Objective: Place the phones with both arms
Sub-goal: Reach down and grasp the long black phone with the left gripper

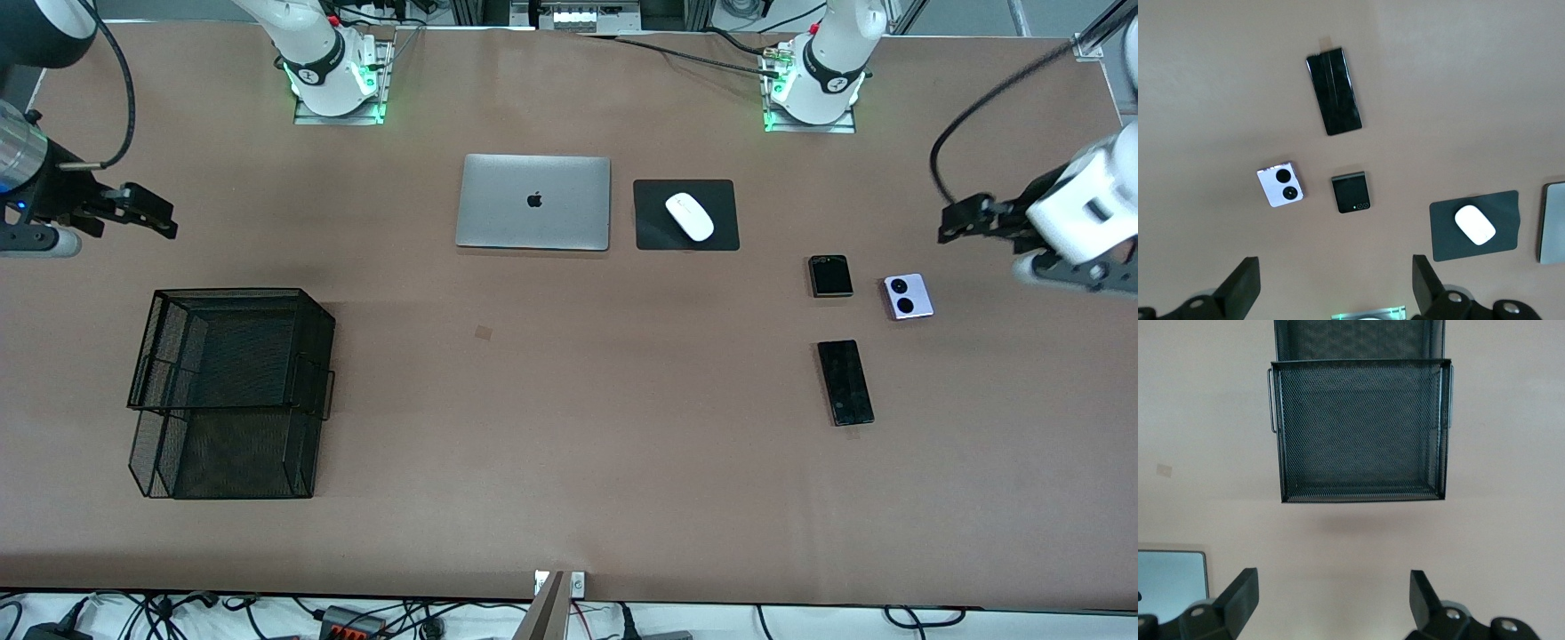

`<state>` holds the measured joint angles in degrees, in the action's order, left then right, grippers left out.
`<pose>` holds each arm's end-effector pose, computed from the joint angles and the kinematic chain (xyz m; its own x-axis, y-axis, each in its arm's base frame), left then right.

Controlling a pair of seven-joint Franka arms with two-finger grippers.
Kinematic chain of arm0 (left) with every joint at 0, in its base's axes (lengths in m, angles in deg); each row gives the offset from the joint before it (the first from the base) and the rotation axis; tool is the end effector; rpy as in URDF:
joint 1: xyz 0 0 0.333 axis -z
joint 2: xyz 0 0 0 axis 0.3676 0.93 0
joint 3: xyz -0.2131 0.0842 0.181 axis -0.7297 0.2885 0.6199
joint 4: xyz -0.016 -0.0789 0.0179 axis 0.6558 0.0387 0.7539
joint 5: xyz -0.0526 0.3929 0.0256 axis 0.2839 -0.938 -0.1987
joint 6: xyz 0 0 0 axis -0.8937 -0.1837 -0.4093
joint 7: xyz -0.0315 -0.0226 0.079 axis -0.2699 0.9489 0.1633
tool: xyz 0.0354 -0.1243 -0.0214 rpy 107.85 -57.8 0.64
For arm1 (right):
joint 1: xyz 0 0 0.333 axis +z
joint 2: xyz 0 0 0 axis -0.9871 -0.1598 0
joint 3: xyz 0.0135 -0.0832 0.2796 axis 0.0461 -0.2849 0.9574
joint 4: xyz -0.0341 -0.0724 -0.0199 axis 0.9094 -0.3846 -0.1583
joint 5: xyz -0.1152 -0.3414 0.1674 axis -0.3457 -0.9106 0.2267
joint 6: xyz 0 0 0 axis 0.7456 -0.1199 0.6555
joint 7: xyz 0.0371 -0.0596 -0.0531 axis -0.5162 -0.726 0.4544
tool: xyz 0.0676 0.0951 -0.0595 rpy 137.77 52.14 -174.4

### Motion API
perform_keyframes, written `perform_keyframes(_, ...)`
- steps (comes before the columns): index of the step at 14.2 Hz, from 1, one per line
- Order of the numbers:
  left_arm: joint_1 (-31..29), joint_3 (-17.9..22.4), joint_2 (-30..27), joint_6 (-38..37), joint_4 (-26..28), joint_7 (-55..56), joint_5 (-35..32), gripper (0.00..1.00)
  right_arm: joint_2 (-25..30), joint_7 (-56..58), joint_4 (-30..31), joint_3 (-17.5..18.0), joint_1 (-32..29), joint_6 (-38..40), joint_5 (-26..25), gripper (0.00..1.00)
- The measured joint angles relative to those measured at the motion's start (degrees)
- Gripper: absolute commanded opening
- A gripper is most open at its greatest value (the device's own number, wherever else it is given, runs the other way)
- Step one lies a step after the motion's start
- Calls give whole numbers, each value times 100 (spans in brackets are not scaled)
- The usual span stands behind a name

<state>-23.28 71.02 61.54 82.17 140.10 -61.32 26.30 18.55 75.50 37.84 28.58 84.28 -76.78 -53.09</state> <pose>0.5844 -0.0119 0.4951 0.9693 -0.1245 -0.2121 -0.1182 -0.9921 0.0426 0.5524 -0.0150 0.5161 0.9991 -0.0088 -0.0412 -0.0079 -0.9997 0.0219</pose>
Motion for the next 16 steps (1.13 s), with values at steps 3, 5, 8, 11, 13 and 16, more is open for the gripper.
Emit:
perform_keyframes(3,0,0,676,973,403,185,-2,100,94,0,-43,-68,-4,96,0,100)
perform_keyframes(5,0,1,1096,2081,841,394,-65,100,111,1,-45,-79,-3,103,0,100)
perform_keyframes(8,-1,1,1570,3227,1205,625,-197,100,107,39,-45,-78,-2,102,1,100)
perform_keyframes(11,-3,4,1919,4069,1333,662,-208,100,61,55,-70,-71,1,99,1,100)
perform_keyframes(13,-53,8,2125,4489,1438,654,-211,100,24,58,-101,-64,4,99,1,100)
perform_keyframes(16,-96,8,2379,4798,1491,659,-211,100,22,63,-124,-64,4,99,1,100)
